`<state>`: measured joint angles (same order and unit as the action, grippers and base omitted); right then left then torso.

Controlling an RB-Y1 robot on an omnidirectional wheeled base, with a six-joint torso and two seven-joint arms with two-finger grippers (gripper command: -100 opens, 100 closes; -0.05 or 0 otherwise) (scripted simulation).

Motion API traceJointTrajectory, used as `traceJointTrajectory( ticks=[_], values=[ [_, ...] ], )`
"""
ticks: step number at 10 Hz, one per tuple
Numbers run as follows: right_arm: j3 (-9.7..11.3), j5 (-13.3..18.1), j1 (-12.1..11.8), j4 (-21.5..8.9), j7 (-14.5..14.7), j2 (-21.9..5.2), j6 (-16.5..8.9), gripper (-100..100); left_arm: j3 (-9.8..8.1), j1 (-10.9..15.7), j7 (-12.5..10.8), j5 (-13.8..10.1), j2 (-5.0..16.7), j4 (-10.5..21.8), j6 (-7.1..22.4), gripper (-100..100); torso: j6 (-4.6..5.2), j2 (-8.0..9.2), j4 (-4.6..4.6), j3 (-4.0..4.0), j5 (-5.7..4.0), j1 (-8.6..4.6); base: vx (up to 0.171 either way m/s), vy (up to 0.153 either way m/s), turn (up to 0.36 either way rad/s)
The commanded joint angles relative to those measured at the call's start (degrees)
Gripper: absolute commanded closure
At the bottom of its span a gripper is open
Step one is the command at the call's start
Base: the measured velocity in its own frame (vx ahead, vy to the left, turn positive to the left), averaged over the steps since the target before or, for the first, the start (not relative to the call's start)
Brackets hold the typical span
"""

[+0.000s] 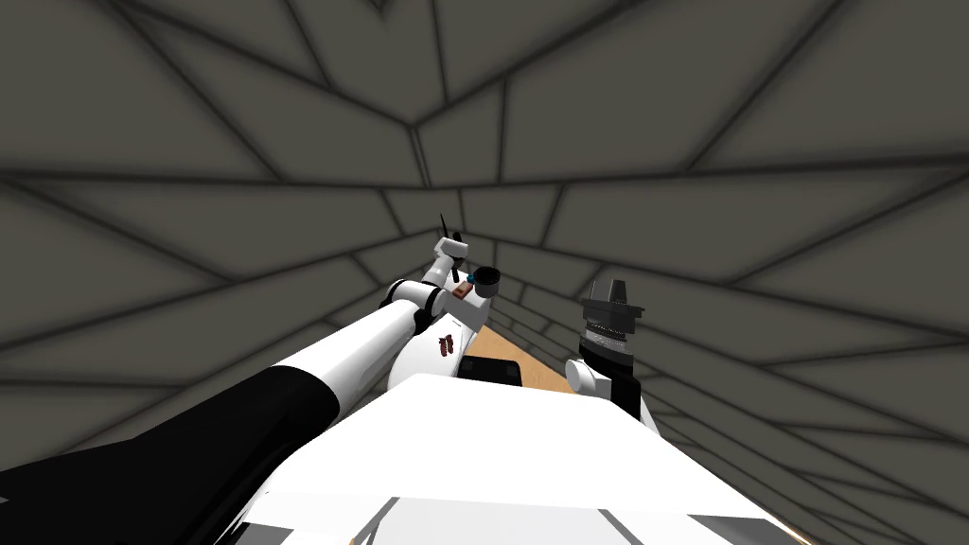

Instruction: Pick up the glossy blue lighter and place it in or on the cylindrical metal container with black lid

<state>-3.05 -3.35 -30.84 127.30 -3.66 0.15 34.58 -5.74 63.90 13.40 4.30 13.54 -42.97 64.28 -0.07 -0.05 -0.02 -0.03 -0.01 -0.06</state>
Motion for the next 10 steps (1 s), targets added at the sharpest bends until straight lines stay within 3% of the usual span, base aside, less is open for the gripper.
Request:
traceJointTrajectory(
  ticks=[1,10],
  values=[
    [0.0,0.0,0.0,0.0,0.0,0.0,0.0,0,-0.24,0.5,0.3,-0.3,0.2,0.3,1.9,-100,0.00,0.00,0.00,0.00,0.00,0.00,0.007,-0.008,0.025],
    [0.0,0.0,0.0,0.0,0.0,0.0,0.0,0,-1.63,1.8,1.6,-1.6,0.3,1.3,12.4,-100,0.01,-0.18,-0.04,-0.11,0.02,0.08,0.039,-0.003,0.005]
  ],
)
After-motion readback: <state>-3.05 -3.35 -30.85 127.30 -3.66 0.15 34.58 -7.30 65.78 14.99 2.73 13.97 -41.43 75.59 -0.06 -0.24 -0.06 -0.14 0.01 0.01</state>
